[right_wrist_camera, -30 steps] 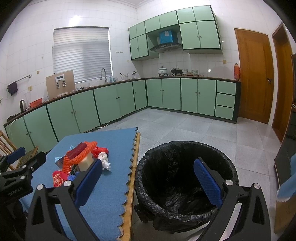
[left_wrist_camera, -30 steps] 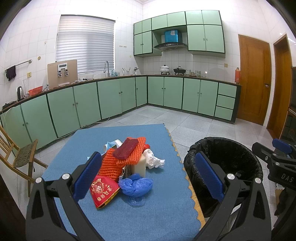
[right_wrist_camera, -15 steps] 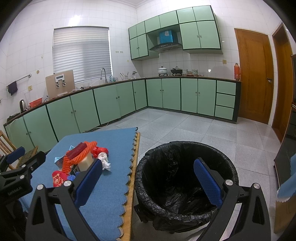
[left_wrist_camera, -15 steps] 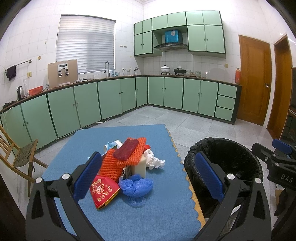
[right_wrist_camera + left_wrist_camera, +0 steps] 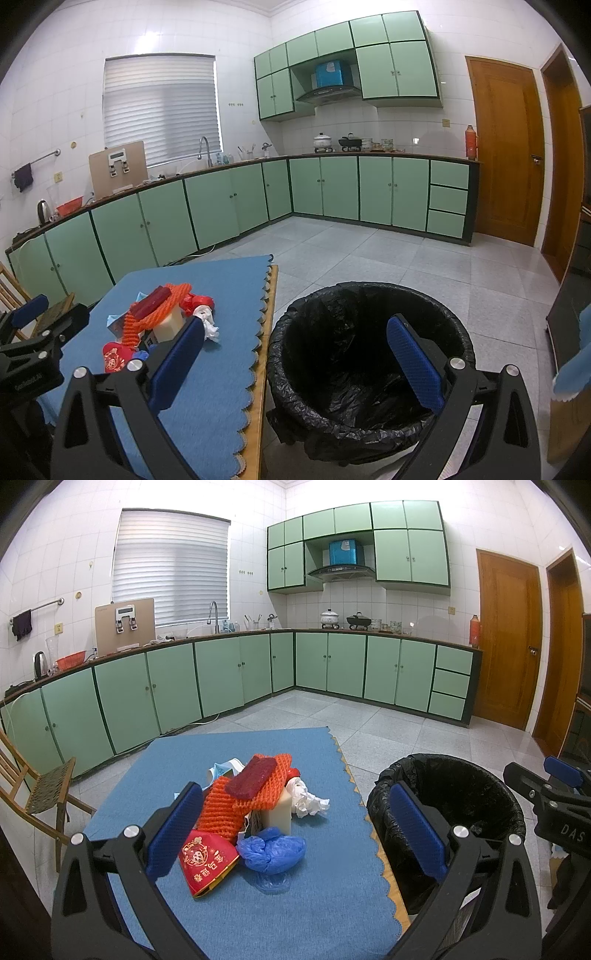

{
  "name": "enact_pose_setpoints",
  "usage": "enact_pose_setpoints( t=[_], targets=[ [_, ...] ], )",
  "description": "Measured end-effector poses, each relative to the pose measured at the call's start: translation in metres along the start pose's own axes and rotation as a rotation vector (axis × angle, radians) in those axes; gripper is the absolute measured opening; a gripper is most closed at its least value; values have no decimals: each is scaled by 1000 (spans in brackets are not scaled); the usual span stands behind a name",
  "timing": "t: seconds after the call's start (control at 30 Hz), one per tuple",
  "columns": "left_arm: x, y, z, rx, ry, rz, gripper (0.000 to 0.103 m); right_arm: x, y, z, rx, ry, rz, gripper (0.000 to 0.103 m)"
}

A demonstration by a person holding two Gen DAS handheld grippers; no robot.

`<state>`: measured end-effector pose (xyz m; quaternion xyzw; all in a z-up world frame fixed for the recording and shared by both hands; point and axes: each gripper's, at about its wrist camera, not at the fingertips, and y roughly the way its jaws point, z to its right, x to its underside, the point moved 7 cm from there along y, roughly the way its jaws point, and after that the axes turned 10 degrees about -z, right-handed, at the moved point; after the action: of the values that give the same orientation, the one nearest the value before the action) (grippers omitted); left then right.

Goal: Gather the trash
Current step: 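Move the right tool to the blue plastic bag while the left tool approaches the red packet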

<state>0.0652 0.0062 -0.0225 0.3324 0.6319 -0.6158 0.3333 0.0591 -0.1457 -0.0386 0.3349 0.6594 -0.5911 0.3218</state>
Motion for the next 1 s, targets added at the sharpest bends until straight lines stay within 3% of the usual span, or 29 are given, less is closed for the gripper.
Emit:
enact_pose_setpoints(
  t=[0.4, 0.73, 1.0],
  targets=[
    [-2, 9, -18, -25, -24, -8, 98, -2, 9, -11, -16, -11, -13, 97],
    [16, 46, -112, -210, -81, -88, 98, 9, 56, -69, -108, -96, -76, 97],
    [50, 79, -151, -248, -112, -195, 98, 39, 107, -118, -173, -151, -156, 95]
  ],
)
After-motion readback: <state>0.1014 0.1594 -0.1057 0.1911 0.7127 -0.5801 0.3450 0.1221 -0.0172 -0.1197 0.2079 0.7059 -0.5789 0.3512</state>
